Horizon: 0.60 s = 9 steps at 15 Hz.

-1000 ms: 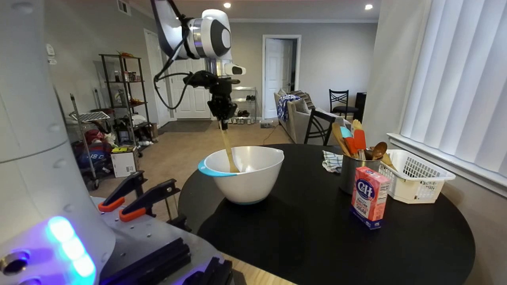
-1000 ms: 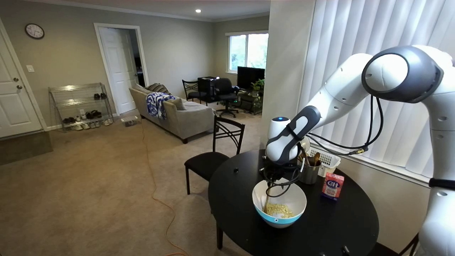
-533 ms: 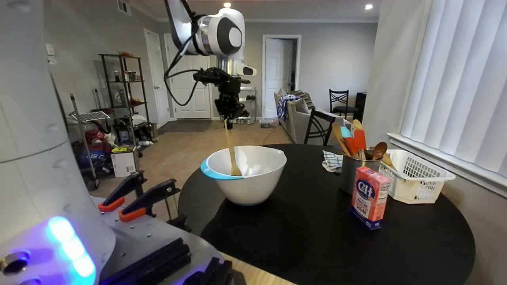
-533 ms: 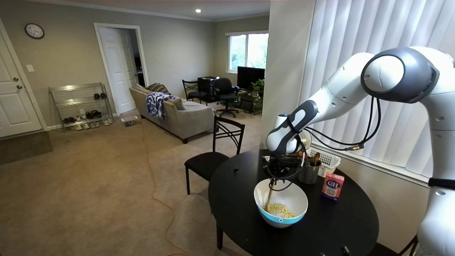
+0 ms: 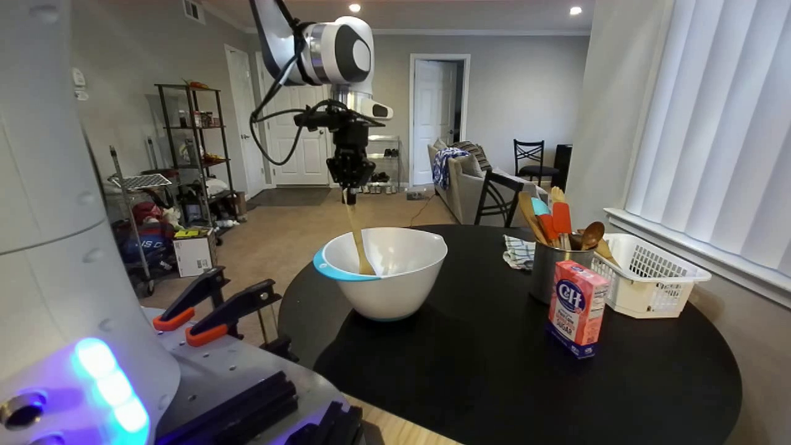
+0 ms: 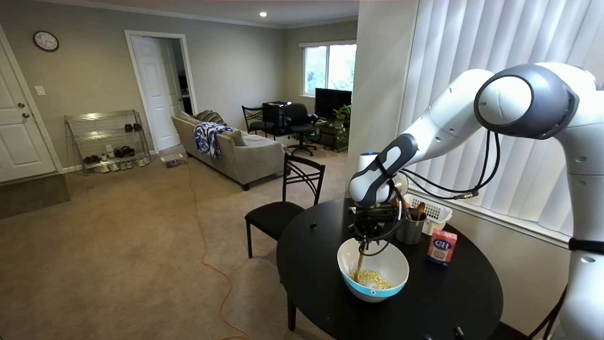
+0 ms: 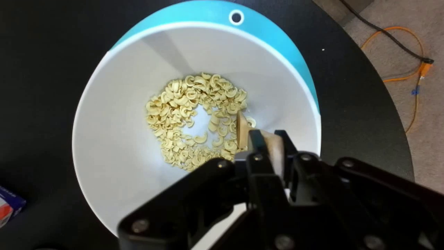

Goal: Use the wooden spoon to stir in the white bowl

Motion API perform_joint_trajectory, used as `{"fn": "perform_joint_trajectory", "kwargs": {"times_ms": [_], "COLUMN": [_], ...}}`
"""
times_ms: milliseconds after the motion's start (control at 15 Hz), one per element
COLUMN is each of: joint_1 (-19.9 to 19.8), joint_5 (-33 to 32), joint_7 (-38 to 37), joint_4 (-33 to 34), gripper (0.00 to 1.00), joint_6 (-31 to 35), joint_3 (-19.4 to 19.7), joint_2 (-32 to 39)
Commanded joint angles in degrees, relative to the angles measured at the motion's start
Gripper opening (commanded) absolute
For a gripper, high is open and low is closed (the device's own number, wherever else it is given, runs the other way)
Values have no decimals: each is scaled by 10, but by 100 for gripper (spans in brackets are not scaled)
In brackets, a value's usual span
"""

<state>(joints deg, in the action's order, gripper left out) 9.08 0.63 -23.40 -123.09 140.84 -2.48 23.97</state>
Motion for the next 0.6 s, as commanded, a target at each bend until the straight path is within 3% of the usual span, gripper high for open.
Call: {"fn": "perform_joint_trajectory", "kwargs": {"times_ms": [0,533], "joint_1": [18,16], "joint_5": [-29,-46], "joint_7": [-2,13], "joint_4": [12,40], "gripper": [5,5], "joint_6": [-50,-153], "joint_3": [19,16], "joint_2": [13,25]}}
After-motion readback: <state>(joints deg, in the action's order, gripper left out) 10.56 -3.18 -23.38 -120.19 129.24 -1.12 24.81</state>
